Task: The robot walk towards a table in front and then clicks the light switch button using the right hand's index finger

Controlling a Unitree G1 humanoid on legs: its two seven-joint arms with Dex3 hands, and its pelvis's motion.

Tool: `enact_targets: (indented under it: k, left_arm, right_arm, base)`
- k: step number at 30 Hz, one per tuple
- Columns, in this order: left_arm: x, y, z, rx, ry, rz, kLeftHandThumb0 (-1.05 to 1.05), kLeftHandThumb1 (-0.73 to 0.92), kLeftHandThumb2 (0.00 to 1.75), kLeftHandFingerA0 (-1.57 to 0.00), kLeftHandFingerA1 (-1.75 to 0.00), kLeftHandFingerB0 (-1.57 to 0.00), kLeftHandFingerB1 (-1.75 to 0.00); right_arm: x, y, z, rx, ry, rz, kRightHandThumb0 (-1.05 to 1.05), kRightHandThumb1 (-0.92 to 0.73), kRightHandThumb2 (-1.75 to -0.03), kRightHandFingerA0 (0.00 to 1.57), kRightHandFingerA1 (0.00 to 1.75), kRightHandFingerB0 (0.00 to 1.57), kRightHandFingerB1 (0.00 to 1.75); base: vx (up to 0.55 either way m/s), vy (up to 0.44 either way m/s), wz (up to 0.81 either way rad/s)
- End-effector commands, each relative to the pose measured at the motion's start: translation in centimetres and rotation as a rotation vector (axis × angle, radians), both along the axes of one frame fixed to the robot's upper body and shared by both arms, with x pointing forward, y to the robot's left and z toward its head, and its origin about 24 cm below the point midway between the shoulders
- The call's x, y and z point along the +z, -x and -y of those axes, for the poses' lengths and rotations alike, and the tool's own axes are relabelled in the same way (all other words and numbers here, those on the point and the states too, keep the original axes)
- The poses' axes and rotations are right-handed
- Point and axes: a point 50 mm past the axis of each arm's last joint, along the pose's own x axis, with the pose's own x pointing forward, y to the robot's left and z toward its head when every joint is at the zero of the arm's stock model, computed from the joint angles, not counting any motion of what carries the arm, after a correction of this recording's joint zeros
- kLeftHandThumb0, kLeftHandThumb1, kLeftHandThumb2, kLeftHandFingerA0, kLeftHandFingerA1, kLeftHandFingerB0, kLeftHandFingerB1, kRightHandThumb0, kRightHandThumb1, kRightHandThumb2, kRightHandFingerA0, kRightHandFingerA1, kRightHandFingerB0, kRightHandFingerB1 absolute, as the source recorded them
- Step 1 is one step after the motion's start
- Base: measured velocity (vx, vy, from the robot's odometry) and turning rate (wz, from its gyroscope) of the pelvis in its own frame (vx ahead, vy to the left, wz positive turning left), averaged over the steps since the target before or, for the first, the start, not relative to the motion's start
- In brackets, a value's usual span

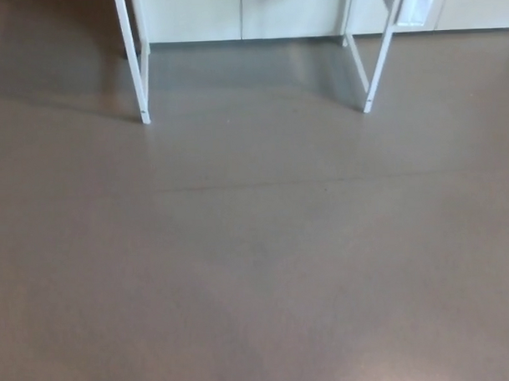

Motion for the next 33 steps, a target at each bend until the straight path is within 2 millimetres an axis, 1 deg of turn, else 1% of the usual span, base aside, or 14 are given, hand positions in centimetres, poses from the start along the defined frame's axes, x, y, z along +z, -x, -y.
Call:
enact_targets:
  k: [1, 6, 7, 10, 11, 14, 17, 19, 20, 21, 22, 29, 30, 33]
  left_arm:
    - [0.3, -1.0, -0.1, -0.002, -0.013, 0.028, -0.10, 0.56, 0.56, -0.45, -0.43, -0.32, -0.36]
    - [0.5, -1.6, -0.1, -0.014, -0.015, 0.033, -0.12, 0.58, 0.57, -0.43, -0.43, -0.30, -0.36]
    - [0.5, -1.7, -0.1, -0.016, -0.016, 0.035, -0.07, 0.44, 0.89, -0.34, -0.58, -0.17, -0.50]
    - [0.6, -2.4, 0.0, -0.024, -0.034, 0.043, -0.09, 0.43, 0.89, -0.39, -0.60, -0.20, -0.51]
    - [0.7, -2.6, 0.0, -0.022, -0.033, 0.046, -0.11, 0.60, 0.57, -0.49, -0.44, -0.34, -0.36]
    - [0.7, -3.1, 0.0, -0.005, -0.027, 0.042, -0.14, 0.55, 0.59, -0.48, -0.46, -0.36, -0.39]
    - [0.8, -3.2, -0.1, -0.011, -0.027, 0.041, -0.10, 0.56, 0.58, -0.45, -0.43, -0.35, -0.37]
    - [0.9, -3.7, -0.1, -0.012, -0.025, 0.053, -0.10, 0.56, 0.58, -0.45, -0.43, -0.35, -0.37]
    - [1.0, -3.7, -0.1, -0.016, -0.033, 0.051, -0.10, 0.56, 0.58, -0.45, -0.43, -0.35, -0.37]
    - [1.0, -3.7, -0.1, -0.022, -0.031, 0.051, -0.07, 0.40, 0.86, -0.38, -0.59, -0.21, -0.51]
    - [0.9, -3.7, 0.0, -0.018, -0.026, 0.052, -0.06, 0.41, 0.87, -0.39, -0.60, -0.21, -0.51]
    - [0.9, -3.9, -0.1, -0.017, -0.039, 0.038, -0.07, 0.39, 0.85, -0.39, -0.59, -0.22, -0.51]
    - [0.9, -3.9, -0.1, -0.015, -0.044, 0.035, -0.13, 0.53, 0.58, -0.47, -0.44, -0.35, -0.37]
    - [0.9, -4.1, 0.0, -0.006, -0.047, 0.030, -0.13, 0.53, 0.57, -0.49, -0.44, -0.36, -0.37]
  right_arm:
    - [0.7, -0.9, 0.9, 0.006, 0.041, 0.036, -0.16, -0.59, -0.57, 0.55, 0.54, 0.36, 0.43]
    - [0.7, -1.3, 0.8, 0.031, 0.068, 0.033, -0.24, -0.55, -0.58, 0.62, 0.57, 0.38, 0.44]
    - [0.7, -1.4, 0.8, 0.026, 0.066, 0.035, -0.17, -0.58, -0.56, 0.57, 0.55, 0.37, 0.43]
    - [0.8, -2.0, 0.7, 0.021, 0.067, 0.048, -0.17, -0.57, -0.57, 0.59, 0.55, 0.40, 0.44]
    - [0.8, -2.2, 0.7, 0.017, 0.069, 0.051, -0.17, -0.57, -0.56, 0.59, 0.56, 0.41, 0.45]
    - [0.8, -2.5, 0.6, 0.012, 0.070, 0.049, -0.21, -0.56, -0.57, 0.60, 0.57, 0.40, 0.46]
    - [1.0, -2.6, 0.6, 0.053, 0.084, 0.060, -0.24, -0.48, -0.61, 0.50, 0.53, 0.33, 0.44]
    - [1.1, -3.0, 0.6, 0.059, 0.085, 0.067, -0.19, -0.53, -0.55, 0.53, 0.50, 0.34, 0.39]
    - [1.0, -3.0, 0.6, 0.043, 0.074, 0.063, -0.23, -0.47, -0.61, 0.51, 0.53, 0.35, 0.44]
    - [1.0, -3.1, 0.6, 0.031, 0.067, 0.059, -0.15, -0.56, -0.56, 0.58, 0.52, 0.36, 0.40]
    - [0.9, -3.2, 0.6, 0.019, 0.056, 0.053, -0.15, -0.55, -0.56, 0.60, 0.54, 0.38, 0.41]
    - [0.6, -3.3, 0.5, 0.025, 0.051, 0.034, -0.17, -0.56, -0.56, 0.60, 0.55, 0.35, 0.40]
    - [0.6, -3.3, 0.5, 0.026, 0.055, 0.031, -0.18, -0.55, -0.56, 0.61, 0.55, 0.37, 0.41]
    - [0.7, -3.4, 0.5, 0.021, 0.049, 0.031, -0.16, -0.56, -0.56, 0.63, 0.54, 0.36, 0.40]
  base:
    - [0.21, -0.153, 0.13]
    - [0.23, -0.291, 0.46]
    - [0.25, -0.394, 0.23]
    - [0.21, -0.131, 0.02]
    - [0.30, -0.063, 0.01]
    - [0.25, 0.036, -0.14]
    - [0.28, 0.177, -0.12]
    - [0.32, 0.300, 0.15]
    - [0.46, 0.274, -0.53]
    - [0.45, 0.260, -0.42]
    - [0.35, 0.245, -0.26]
    - [0.27, 0.115, 0.05]
    - [0.31, -0.006, 0.15]
    - [0.30, -0.063, 0.14]
